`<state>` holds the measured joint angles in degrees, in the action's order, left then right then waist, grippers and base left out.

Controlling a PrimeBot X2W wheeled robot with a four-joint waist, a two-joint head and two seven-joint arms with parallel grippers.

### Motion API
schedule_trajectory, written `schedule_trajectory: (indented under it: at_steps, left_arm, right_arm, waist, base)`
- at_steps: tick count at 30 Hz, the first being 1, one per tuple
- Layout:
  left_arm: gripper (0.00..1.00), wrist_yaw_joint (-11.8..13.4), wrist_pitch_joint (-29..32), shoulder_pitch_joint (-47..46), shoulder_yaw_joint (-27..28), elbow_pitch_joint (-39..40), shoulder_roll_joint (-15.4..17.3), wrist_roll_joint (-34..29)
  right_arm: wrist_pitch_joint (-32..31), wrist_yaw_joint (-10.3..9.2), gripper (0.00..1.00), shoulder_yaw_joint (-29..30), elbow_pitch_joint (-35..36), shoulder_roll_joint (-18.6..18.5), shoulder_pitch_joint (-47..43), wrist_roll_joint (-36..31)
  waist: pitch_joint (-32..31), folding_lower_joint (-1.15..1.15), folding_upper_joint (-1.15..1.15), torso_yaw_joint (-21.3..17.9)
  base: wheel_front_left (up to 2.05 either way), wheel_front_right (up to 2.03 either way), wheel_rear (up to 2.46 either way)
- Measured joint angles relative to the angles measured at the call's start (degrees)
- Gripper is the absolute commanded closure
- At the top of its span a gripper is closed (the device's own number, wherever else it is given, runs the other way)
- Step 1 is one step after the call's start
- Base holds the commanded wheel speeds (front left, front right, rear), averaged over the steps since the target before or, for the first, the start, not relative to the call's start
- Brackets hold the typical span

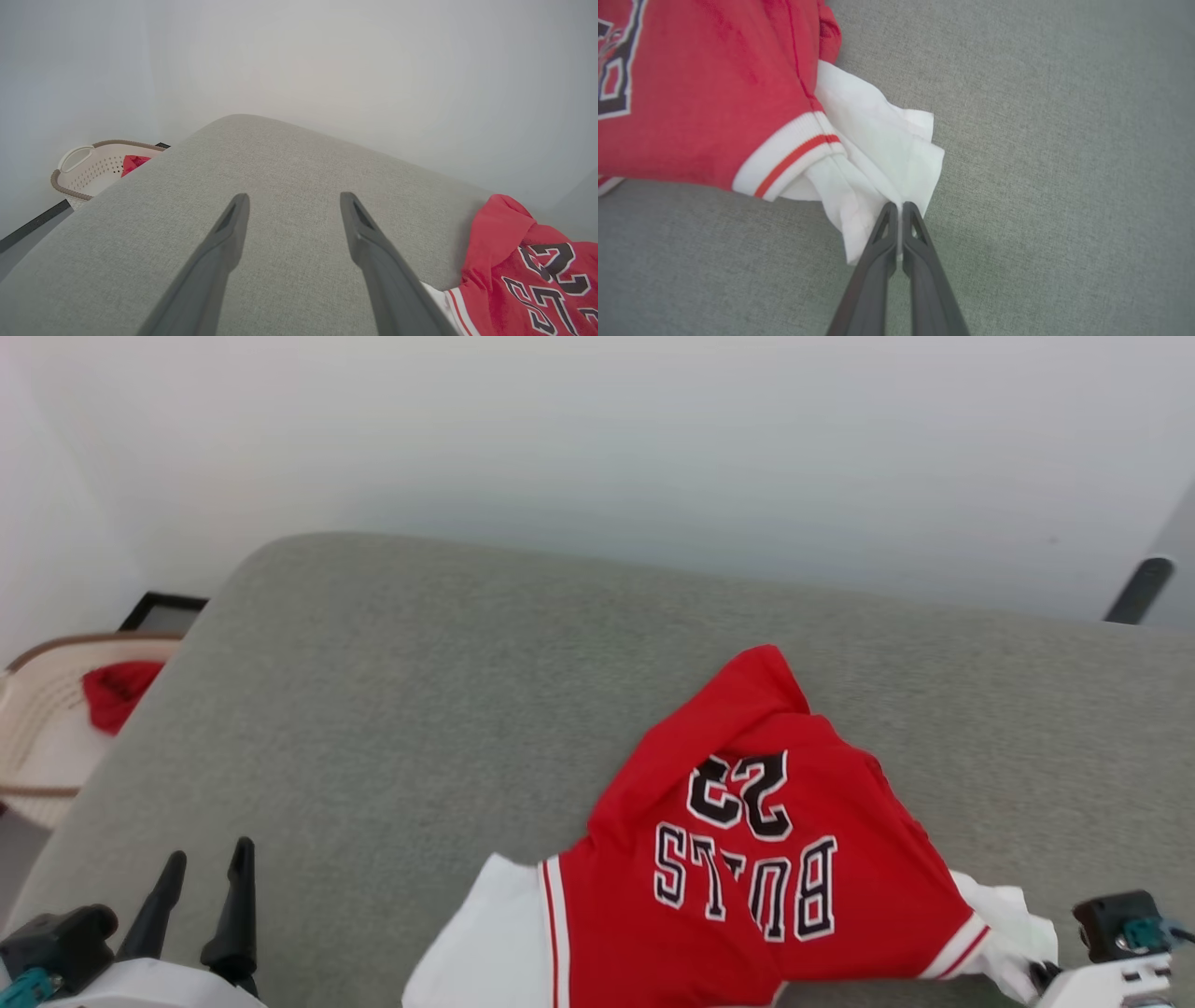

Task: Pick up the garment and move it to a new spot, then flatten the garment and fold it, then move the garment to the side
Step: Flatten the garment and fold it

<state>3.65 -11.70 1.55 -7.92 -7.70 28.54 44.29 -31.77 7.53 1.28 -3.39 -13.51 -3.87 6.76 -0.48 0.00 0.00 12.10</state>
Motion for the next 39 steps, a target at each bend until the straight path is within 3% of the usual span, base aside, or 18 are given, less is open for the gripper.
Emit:
schedule_trajectory:
  at_steps: [6, 7, 8, 10, 19, 26, 34, 39]
  left_arm:
    - [0.0, 0.21, 0.07, 0.65, 0.1, 0.44, 0.35, 0.15]
    - [0.0, 0.22, 0.07, 0.77, 0.1, 0.43, 0.4, 0.21]
    - [0.0, 0.23, 0.07, 0.8, 0.15, 0.44, 0.42, 0.27]
    - [0.0, 0.23, 0.08, 0.79, 0.16, 0.48, 0.47, 0.57]
    - [0.0, -0.24, 2.04, 0.76, -0.08, 1.83, 1.41, 1.63]
    - [0.0, -1.26, 8.58, -0.63, -1.58, 5.45, 3.6, 3.34]
    - [0.0, -1.59, 22.64, -6.82, -5.49, 8.84, 5.33, 7.46]
    - [0.0, 0.01, 33.38, -12.44, -8.51, 10.14, 5.76, 10.25]
  right_arm:
    - [0.6, 0.0, 1.0, 2.55, -0.79, 1.67, -2.35, -0.29]
    - [0.99, 0.0, 0.92, 2.59, -1.21, 2.05, -2.34, -0.29]
    - [1.34, 0.0, 0.64, 2.3, -1.55, 2.19, -2.3, -0.38]
    - [2.38, 0.0, 0.0, 1.51, -2.5, 1.98, -2.09, -0.79]
    - [3.5, 0.0, 0.0, -0.3, -2.6, 1.16, -0.19, 1.41]
    - [4.82, 0.0, 0.0, 1.21, 2.63, 2.29, -0.21, 3.49]
    - [8.35, -0.01, 0.0, 2.4, 7.97, 5.81, 0.3, 3.7]
    - [13.78, -0.01, 0.0, 3.33, 10.76, 7.42, 1.8, 2.02]
  waist:
    - [-0.67, 0.0, 0.0, -2.78]
    - [-0.69, 0.0, 0.0, -3.18]
    - [-0.68, 0.0, 0.0, -3.56]
    - [-0.61, 0.0, 0.0, -4.28]
    - [-0.33, 0.0, 0.0, -6.94]
    - [-0.11, 0.0, 0.0, -8.31]
    - [0.2, 0.0, 0.0, -9.58]
    - [0.59, 0.0, 0.0, -10.92]
  base:
    - [0.0, 0.0, 0.0]
    - [0.0, 0.0, 0.0]
    - [0.0, 0.0, 0.0]
    - [0.0, 0.0, 0.0]
    - [0.0, 0.0, 0.0]
    - [0.0, 0.0, 0.0]
    - [0.0, 0.0, 0.0]
    - [0.0, 0.0, 0.0]
